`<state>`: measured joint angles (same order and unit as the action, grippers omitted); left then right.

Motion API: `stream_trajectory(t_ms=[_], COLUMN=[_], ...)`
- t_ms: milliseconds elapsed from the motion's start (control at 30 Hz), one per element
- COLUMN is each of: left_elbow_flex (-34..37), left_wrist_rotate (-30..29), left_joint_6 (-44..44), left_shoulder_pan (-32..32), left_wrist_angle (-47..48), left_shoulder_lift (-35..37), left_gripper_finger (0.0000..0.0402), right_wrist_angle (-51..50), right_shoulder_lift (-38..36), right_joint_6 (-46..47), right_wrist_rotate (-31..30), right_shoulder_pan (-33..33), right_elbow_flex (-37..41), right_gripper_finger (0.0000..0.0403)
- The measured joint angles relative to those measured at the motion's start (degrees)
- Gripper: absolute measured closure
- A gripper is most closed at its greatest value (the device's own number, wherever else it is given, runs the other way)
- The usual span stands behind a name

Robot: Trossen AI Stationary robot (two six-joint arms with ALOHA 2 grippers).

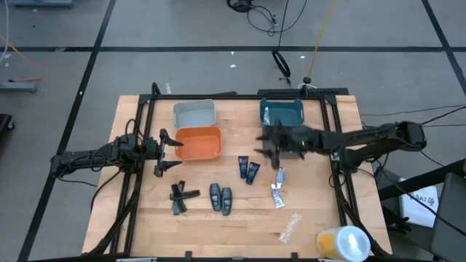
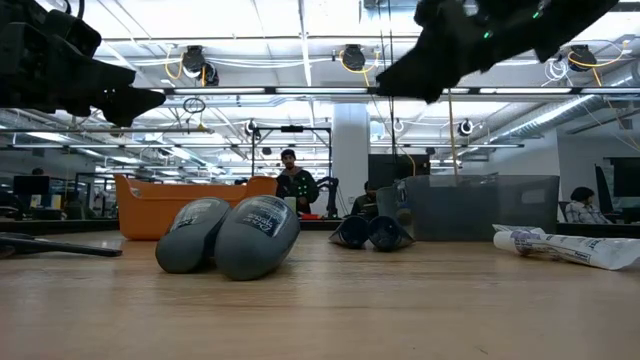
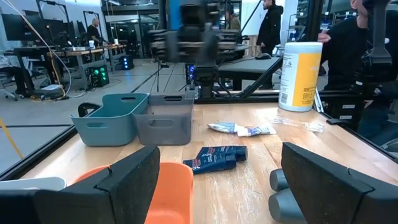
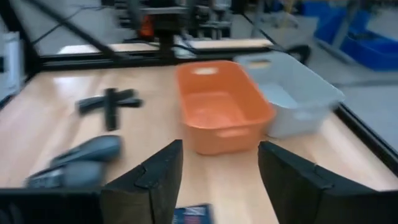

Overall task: Pick & Place Travel size toiletries
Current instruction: Put the white toothpaste into the blue bin

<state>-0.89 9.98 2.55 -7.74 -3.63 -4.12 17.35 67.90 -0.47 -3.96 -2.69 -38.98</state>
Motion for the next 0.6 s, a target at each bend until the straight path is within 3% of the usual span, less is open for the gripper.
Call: stream_trajectory(t_ms=[267, 433, 600], left_elbow_flex=[0.0, 0.0, 0.0], left_wrist_rotate=[0.0, 0.0, 0.0], left_joint_6=[0.0, 0.0, 0.0], left_shoulder_pan=[0.0, 0.0, 0.0], left_wrist_angle=[0.0, 0.0, 0.0], left_shoulder_lift=[0.0, 0.0, 0.0], left_gripper_finger=[0.0073, 0.0073, 0.0073], right_wrist_angle=[0.9, 0.4, 0.7], right_shoulder_lift=[0.0, 0.2, 0.7], right_joint_6=[0.3, 3.5, 5.6], right_wrist_rotate=[-15.4, -18.6, -18.6], right_shoulder_pan=[17.1, 23.4, 25.2], right_elbow_flex=[0.0, 1.2, 3.3], right_gripper_finger=[0.0188, 0.0196, 0.0195])
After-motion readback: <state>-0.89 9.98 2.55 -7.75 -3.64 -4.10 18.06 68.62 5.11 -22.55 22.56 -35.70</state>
